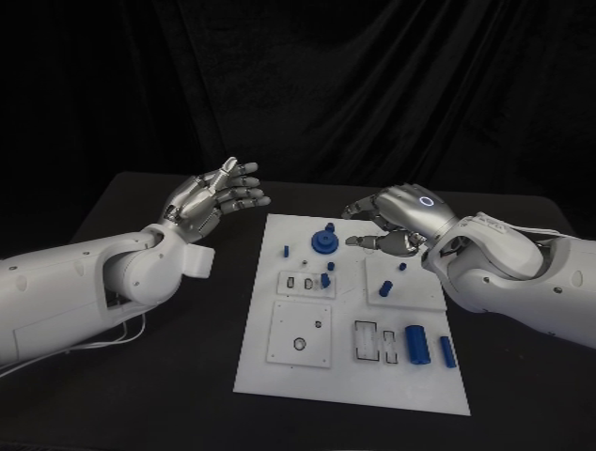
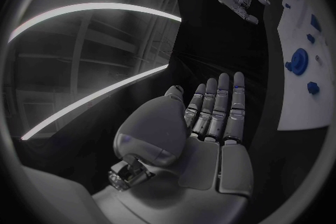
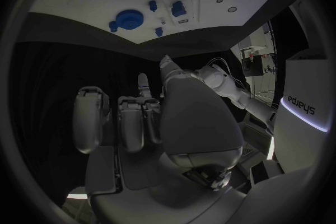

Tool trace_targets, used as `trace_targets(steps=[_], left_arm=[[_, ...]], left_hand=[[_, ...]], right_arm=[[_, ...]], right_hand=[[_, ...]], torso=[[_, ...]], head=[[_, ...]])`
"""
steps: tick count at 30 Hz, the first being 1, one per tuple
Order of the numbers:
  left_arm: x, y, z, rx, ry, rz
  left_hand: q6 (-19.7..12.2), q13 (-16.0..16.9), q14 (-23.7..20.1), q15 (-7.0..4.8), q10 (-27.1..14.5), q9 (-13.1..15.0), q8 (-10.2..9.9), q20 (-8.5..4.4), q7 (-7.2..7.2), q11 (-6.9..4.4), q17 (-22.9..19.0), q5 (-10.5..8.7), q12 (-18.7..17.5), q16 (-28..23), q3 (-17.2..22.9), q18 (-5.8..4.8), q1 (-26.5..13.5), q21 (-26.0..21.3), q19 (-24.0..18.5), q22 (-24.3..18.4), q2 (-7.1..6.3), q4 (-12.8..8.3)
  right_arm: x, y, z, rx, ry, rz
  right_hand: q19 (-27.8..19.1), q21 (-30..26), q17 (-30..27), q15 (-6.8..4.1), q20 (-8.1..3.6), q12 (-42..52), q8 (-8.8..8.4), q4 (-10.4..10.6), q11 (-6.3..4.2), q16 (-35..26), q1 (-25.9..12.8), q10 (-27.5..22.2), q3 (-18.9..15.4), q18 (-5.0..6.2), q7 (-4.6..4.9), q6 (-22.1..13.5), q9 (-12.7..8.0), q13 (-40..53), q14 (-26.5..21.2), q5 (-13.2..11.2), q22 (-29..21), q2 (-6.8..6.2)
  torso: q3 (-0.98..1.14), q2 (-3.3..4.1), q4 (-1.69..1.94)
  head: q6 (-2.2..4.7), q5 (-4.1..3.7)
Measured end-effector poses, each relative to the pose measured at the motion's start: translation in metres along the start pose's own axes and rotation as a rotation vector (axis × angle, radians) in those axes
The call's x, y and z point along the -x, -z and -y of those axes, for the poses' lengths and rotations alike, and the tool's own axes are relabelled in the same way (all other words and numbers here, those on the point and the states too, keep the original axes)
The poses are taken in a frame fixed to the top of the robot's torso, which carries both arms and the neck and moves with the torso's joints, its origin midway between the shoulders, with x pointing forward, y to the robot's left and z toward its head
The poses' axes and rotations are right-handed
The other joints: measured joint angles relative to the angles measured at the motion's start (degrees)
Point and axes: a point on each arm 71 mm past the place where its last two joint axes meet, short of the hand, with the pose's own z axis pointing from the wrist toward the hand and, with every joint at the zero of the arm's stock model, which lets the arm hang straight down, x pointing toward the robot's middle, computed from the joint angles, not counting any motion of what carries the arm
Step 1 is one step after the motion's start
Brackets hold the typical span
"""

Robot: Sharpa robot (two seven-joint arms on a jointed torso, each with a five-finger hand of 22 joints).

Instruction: Assemble the parts on the task board

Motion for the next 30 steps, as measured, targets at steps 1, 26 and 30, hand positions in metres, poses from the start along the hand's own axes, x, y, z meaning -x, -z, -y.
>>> trace_targets(steps=[1, 26, 30], left_arm=[[0.000, -0.003, -0.001, 0.007, -0.003, 0.001], [-0.035, -0.046, -0.034, 0.334, -0.664, -0.291], [-0.051, -0.055, -0.033, 0.343, -0.836, -0.370]], left_hand=[[0.86, 0.65, 0.99, -0.39, 1.45, 0.05, 0.44, -0.03, 0.38, -0.45, 0.72, 0.00, 1.20, 1.87, 0.00, 0.01, 0.00, 1.19, 0.89, 0.60, 0.00, 0.00], [-0.71, 46.17, 7.84, -2.96, 11.62, -0.92, 1.59, -3.06, 0.38, -3.21, 35.87, -11.23, 24.90, 37.96, 15.88, 0.00, 3.03, 29.29, -2.35, 23.12, -6.18, 0.02], [0.98, 59.28, 28.26, -3.78, 32.47, -0.76, 1.59, -3.65, 0.59, -4.06, 53.65, -14.49, 34.15, 44.09, 16.43, 0.01, 0.04, 34.72, -0.84, 27.80, -7.27, 0.00]], right_arm=[[-0.001, 0.001, 0.002, -0.006, 0.001, -0.002], [0.001, 0.018, 0.040, -0.123, 0.028, -0.071], [0.001, 0.018, 0.042, -0.128, 0.031, -0.079]], right_hand=[[0.00, 0.00, 0.00, 0.00, 0.00, 0.00, 0.04, 0.16, 0.00, 0.00, 0.18, 0.00, 0.16, 0.00, 0.04, 0.27, 0.01, 0.00, 0.00, 0.23, 0.00, 0.17], [0.00, 0.00, 0.00, 0.00, 0.00, 0.00, 0.04, -0.63, -0.01, -0.33, 2.03, 0.00, 0.94, 0.00, 0.31, 1.12, -0.12, 0.04, 0.00, 2.88, -0.01, 1.29], [0.00, 0.00, 0.00, 0.00, 0.00, 0.00, 0.04, -0.31, -0.01, -0.33, 2.03, 0.00, 0.94, 0.00, 0.31, 1.12, -0.12, 0.04, 0.00, 2.88, -0.01, 1.29]], torso=[[0.12, -0.39, -0.11], [3.40, -7.19, -2.25], [3.67, -7.47, -2.80]], head=[[-0.24, 0.18], [-6.28, 2.41], [-6.66, 3.02]])
